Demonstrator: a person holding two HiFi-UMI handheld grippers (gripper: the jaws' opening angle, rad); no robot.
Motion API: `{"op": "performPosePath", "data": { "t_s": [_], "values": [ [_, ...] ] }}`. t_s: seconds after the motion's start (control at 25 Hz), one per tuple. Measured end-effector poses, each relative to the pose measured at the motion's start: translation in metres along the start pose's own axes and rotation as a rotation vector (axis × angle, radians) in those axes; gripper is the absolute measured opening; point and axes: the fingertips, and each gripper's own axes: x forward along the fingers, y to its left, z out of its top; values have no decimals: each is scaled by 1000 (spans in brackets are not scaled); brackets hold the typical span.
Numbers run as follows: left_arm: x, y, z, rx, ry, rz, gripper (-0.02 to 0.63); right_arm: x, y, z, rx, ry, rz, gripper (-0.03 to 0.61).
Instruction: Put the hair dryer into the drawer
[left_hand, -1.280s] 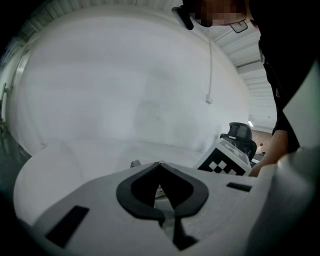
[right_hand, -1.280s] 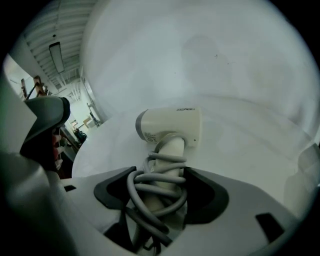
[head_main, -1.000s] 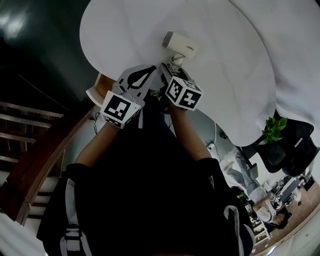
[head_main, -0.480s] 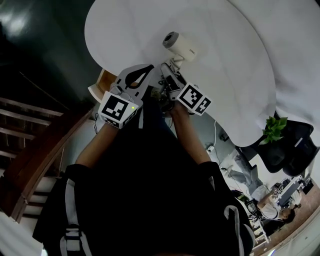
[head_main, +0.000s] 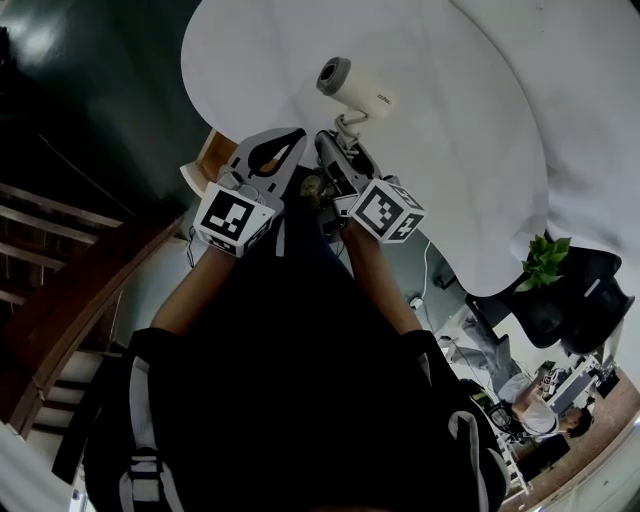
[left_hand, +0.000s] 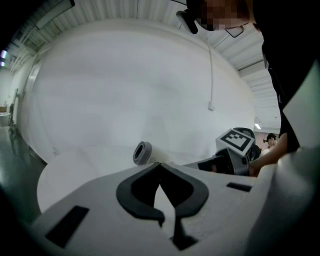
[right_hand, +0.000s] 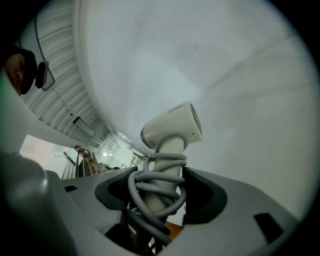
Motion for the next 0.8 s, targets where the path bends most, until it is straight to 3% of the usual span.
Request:
{"op": "performPosePath", "data": {
  "t_s": [0.32,0.8],
  "values": [
    [-39,16,14,-16,-62,74,8,2,54,-11,-51,26,103,293],
    [-107,53,-3,-59,-97,228,8,24,105,-55,-217,160,195,293]
  ]
}}
